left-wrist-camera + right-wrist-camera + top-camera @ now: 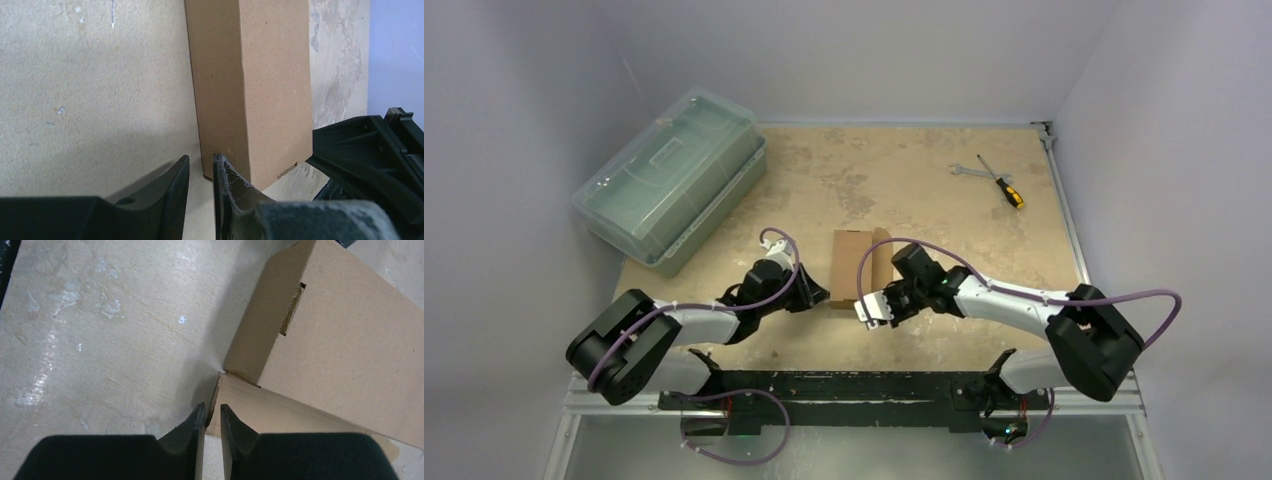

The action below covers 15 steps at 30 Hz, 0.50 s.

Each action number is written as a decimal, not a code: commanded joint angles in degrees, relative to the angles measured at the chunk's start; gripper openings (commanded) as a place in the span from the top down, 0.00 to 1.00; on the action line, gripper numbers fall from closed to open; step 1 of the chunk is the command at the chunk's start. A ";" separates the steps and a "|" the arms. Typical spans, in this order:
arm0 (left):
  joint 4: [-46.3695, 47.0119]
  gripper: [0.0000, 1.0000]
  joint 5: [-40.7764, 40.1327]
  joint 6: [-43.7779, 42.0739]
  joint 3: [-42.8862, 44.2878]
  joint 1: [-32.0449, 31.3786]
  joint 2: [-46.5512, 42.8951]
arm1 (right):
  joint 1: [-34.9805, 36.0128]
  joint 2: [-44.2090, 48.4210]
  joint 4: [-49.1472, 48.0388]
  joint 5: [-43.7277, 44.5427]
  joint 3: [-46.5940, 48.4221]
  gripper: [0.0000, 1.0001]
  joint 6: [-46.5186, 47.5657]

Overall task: Fold the paper box
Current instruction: Close the paper box at the center of the board.

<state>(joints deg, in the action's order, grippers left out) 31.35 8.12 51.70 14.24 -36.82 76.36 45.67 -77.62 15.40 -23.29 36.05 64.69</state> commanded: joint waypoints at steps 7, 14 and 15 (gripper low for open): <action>3.78 0.78 -0.03 1.40 0.06 -1.42 0.39 | -4.11 2.18 0.35 -1.91 2.30 0.80 -2.34; 2.95 0.78 -0.02 1.30 0.13 -1.51 -0.69 | -4.39 0.06 0.23 -1.63 4.62 0.82 -7.20; 2.66 0.78 -0.15 1.31 0.10 -1.56 -1.16 | -4.41 -0.11 0.37 -1.70 4.86 0.82 -7.47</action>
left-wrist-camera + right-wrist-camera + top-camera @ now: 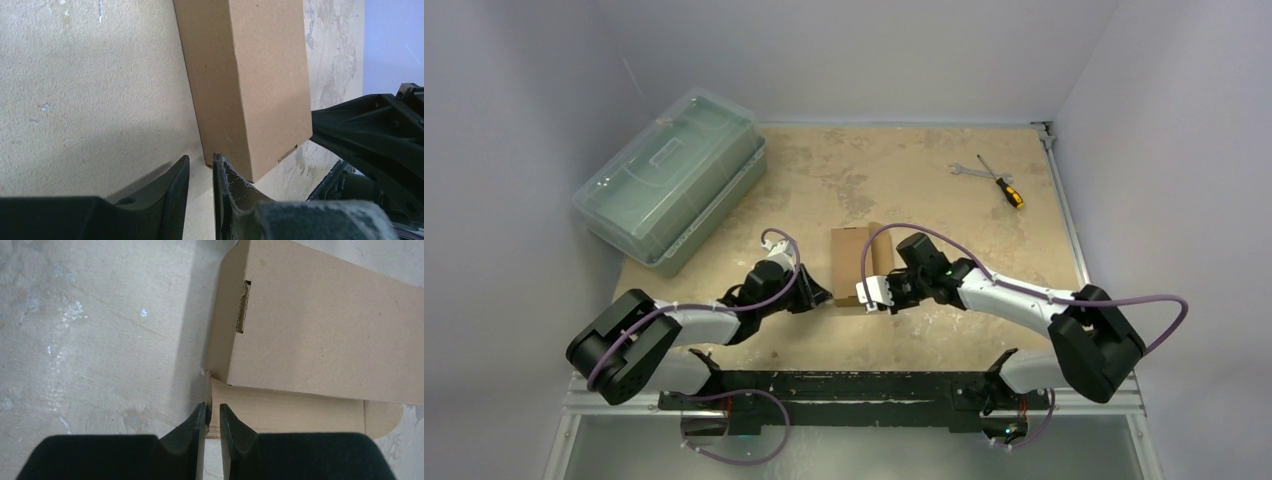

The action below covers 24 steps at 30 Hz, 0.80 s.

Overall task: Fold the paper box
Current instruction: Close the paper box at the center of the board.

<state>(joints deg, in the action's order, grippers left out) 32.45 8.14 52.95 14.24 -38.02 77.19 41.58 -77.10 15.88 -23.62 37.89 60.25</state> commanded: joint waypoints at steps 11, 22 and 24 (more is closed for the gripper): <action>-9.24 0.76 -4.97 -2.51 1.14 -0.31 -13.73 | -1.10 -1.27 2.52 -4.02 3.74 0.74 -2.29; -5.16 0.63 -3.66 -1.93 2.55 -0.37 -11.71 | -0.47 -1.71 1.91 -3.85 2.90 0.78 -1.78; -4.75 0.62 -3.52 -2.00 2.86 -0.35 -11.09 | -0.28 -1.97 1.43 -3.61 2.85 0.80 -2.03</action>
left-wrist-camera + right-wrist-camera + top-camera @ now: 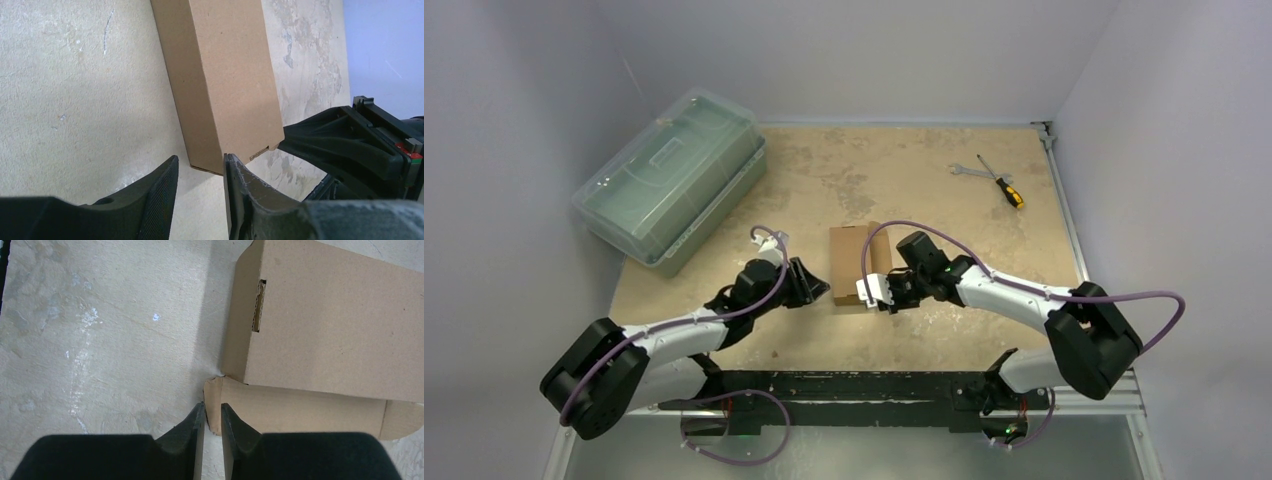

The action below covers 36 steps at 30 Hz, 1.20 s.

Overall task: Fold the paper box
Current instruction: Close the paper box at the center of the board.

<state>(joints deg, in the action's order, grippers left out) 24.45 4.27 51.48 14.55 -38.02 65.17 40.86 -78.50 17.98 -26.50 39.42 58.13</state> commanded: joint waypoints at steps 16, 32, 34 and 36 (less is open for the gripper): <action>7.12 0.58 0.74 -2.91 5.19 -0.31 8.16 | 0.18 -0.47 -2.92 1.13 1.49 1.00 -3.51; 6.72 0.62 -0.03 -3.88 5.63 -0.34 10.34 | -1.24 -0.73 -2.79 1.80 2.71 1.00 -6.84; 6.68 0.63 -0.13 -3.95 5.60 -0.31 10.33 | -1.69 -0.54 -2.50 1.80 2.90 1.00 -7.27; 6.52 0.63 -0.23 -3.95 5.66 -0.30 10.40 | -1.92 -0.34 -2.57 2.24 2.64 1.00 -7.56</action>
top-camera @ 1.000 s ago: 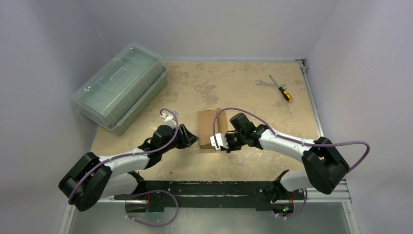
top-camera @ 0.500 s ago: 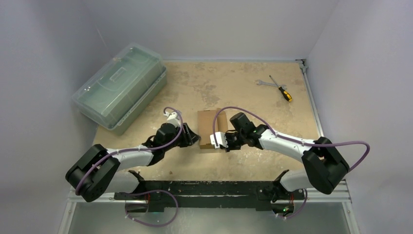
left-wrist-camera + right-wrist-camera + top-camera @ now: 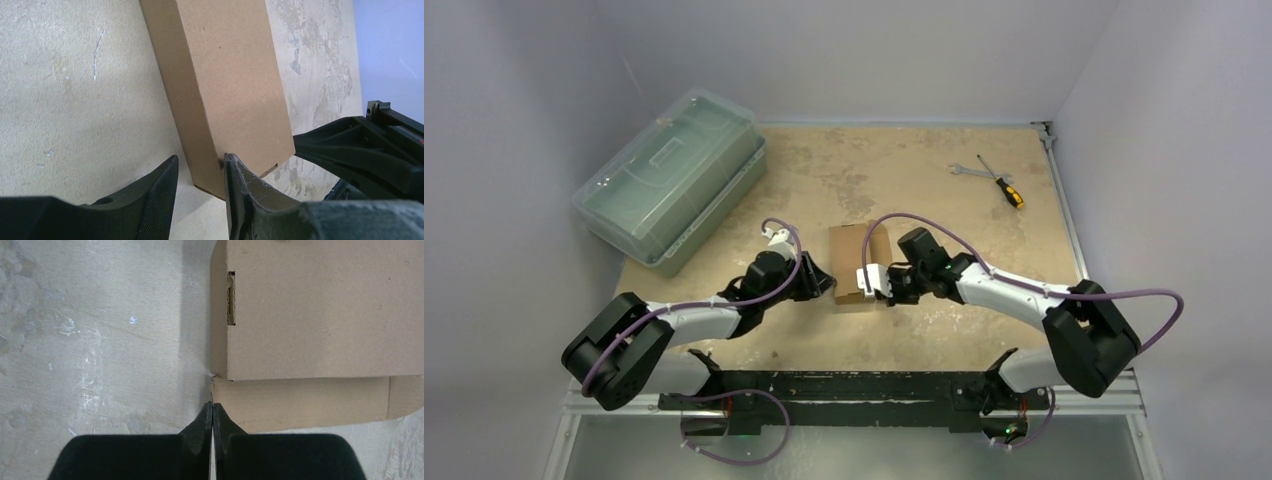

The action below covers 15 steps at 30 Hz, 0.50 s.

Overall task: Fold the paper box
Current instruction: Close the paper box at the center of the board.

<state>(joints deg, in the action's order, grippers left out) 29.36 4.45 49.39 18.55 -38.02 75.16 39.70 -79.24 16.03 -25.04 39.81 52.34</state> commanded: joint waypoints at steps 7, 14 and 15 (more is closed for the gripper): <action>1.44 0.64 -0.28 -2.08 1.97 -0.30 0.81 | -0.99 -0.29 -1.75 2.58 2.68 1.00 -4.61; 0.52 0.65 0.35 -2.67 3.54 -0.30 2.20 | -0.97 -0.56 -2.71 3.17 2.55 1.00 -5.92; 0.19 0.65 0.38 -2.85 3.86 -0.30 2.19 | -0.95 -0.56 -2.68 3.01 2.55 1.00 -5.81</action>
<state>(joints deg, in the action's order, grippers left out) 29.41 4.49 48.42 19.88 -38.02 76.60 38.94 -79.57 15.14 -23.03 40.29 47.97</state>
